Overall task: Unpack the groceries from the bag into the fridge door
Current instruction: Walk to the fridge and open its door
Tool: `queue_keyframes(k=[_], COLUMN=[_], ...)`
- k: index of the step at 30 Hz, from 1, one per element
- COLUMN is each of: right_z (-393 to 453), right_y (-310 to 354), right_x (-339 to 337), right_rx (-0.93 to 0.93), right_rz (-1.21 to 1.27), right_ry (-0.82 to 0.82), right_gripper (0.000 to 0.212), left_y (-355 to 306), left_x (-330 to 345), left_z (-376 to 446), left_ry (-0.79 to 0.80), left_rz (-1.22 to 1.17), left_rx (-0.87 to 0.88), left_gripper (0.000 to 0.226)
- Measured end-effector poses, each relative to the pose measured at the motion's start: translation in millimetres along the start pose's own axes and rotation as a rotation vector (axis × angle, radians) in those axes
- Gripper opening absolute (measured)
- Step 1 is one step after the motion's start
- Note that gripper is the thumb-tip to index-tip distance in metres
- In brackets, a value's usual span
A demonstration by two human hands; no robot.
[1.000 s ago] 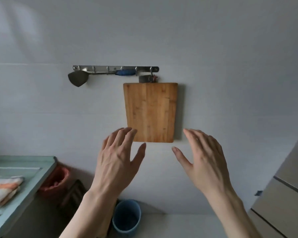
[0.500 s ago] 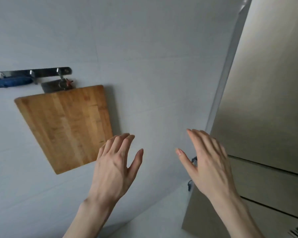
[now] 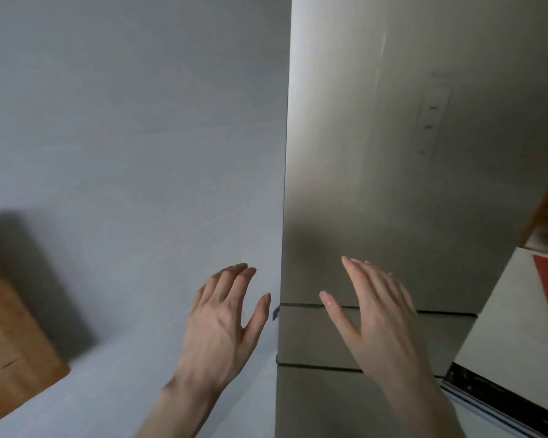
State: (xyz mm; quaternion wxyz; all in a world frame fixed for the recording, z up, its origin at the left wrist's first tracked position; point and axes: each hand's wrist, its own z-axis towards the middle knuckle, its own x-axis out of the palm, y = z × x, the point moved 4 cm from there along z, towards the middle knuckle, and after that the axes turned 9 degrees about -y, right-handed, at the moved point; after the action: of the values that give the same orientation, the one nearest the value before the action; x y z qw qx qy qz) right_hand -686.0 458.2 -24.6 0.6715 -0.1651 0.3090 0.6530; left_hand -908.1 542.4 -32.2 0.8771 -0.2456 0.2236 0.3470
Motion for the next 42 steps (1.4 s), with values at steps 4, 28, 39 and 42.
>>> queue_keyframes(k=[4,28,39,42], right_z=[24,126,137,137], right_y=[-28,-56,-59,-57], right_x=[16,96,141,145], right_rx=[0.029,0.073,0.108,0.118], right_rz=[-0.015,-0.123,-0.259,-0.280], right_ry=[-0.034,-0.111,-0.011,0.003], right_gripper=[0.070,0.078,0.080,0.082], left_y=[-13,8,24,26], left_x=[42,148,174,177], left_z=[37,161,179,178], left_ry=[-0.007,-0.056,0.164,0.196], left_rz=[-0.005,-0.174,-0.563,-0.570], left_rx=[0.038,-0.016,-0.185,-0.169], left_gripper=[0.044,0.062,0.079,0.084])
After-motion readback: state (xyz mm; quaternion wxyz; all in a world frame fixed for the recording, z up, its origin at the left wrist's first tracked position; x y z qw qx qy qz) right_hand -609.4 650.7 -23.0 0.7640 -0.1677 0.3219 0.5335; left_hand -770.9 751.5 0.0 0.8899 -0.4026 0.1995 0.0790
